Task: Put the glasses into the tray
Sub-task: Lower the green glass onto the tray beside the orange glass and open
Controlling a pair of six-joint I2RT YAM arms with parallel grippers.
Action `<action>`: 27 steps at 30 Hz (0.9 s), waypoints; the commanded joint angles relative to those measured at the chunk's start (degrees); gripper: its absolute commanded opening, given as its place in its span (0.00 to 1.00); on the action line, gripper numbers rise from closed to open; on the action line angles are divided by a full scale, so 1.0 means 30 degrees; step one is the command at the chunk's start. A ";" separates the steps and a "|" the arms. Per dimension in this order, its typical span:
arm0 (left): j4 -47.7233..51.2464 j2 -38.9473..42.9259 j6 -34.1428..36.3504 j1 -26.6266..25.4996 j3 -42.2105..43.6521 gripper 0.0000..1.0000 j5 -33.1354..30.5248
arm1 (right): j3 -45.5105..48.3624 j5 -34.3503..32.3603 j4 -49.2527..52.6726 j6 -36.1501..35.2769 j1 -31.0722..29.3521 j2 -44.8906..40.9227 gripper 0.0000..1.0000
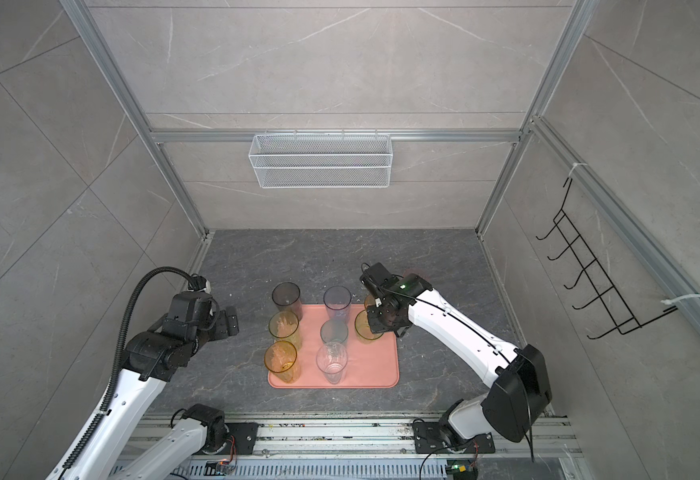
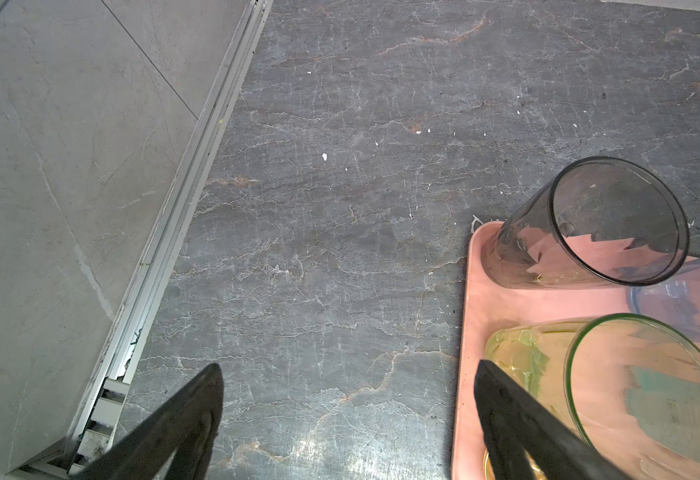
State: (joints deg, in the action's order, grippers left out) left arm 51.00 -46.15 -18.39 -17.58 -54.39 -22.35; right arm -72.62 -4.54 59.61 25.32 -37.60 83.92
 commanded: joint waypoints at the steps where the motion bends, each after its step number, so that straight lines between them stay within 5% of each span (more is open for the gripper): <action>1: -0.0288 0.0200 0.0125 0.0148 0.0054 0.95 0.0009 | 0.0621 -0.0520 -0.0848 0.0240 -0.0062 0.0391 0.00; 27: -0.0289 0.0032 0.0132 0.0147 0.0055 0.95 0.0075 | 0.3193 -0.1330 -0.3539 -0.0031 0.1342 0.1732 0.00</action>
State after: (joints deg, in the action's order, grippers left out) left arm 51.00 -46.11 -18.39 -17.58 -54.39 -22.31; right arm -63.77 -7.53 50.11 25.30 -33.98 88.25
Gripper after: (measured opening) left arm 0.946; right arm 0.074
